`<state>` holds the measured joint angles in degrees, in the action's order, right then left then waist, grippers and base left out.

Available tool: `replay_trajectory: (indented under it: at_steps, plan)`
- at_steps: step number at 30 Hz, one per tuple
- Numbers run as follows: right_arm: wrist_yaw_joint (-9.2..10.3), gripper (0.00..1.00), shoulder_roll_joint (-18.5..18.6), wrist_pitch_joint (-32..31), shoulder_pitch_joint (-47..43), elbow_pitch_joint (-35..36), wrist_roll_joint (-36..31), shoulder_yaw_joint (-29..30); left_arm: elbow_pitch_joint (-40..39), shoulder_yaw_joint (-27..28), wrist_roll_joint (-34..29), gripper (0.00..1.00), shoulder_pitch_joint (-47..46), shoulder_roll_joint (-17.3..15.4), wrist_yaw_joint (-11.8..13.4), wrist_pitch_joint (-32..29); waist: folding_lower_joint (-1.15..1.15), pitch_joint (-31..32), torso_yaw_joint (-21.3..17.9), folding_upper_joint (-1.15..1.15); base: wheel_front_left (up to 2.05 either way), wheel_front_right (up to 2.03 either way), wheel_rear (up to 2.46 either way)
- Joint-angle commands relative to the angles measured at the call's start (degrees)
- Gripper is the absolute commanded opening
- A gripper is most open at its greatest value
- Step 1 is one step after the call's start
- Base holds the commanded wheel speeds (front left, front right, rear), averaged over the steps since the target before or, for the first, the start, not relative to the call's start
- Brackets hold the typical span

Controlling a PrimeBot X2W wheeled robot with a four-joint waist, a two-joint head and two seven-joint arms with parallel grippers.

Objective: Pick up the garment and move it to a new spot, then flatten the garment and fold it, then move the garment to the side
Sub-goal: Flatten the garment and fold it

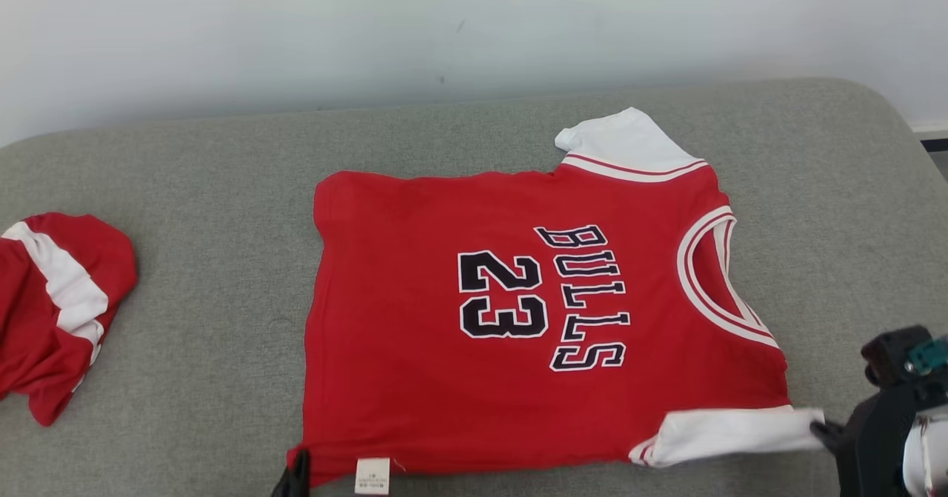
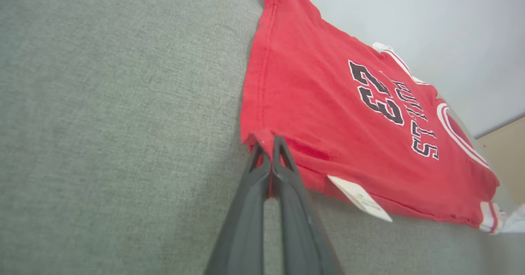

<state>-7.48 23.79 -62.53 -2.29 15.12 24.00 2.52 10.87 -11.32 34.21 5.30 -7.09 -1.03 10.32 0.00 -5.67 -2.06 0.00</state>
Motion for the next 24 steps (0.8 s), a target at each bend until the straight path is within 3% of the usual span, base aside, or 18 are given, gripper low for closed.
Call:
replay_trajectory:
  at_steps: [1,13,24]
  plan:
    - [-0.01,0.00,1.02,1.57,1.36,-0.73,-0.25,-0.40,-0.20,0.07,-0.24,0.00,-1.46,0.04,0.04,-0.03,0.00,-0.09,0.09,0.00,0.00,0.00,0.00]
    - [-0.01,0.00,7.76,23.47,17.89,-15.26,0.47,-10.80,6.80,-1.43,-1.10,0.00,-14.78,1.58,-0.20,0.28,0.00,-3.06,0.87,0.00,0.00,0.00,0.00]
    - [-0.01,0.00,9.38,37.63,27.14,-25.02,-0.54,-17.20,12.72,-1.21,-1.69,0.00,-23.31,1.27,-1.24,2.07,0.00,-6.29,1.92,0.00,0.00,0.00,0.00]
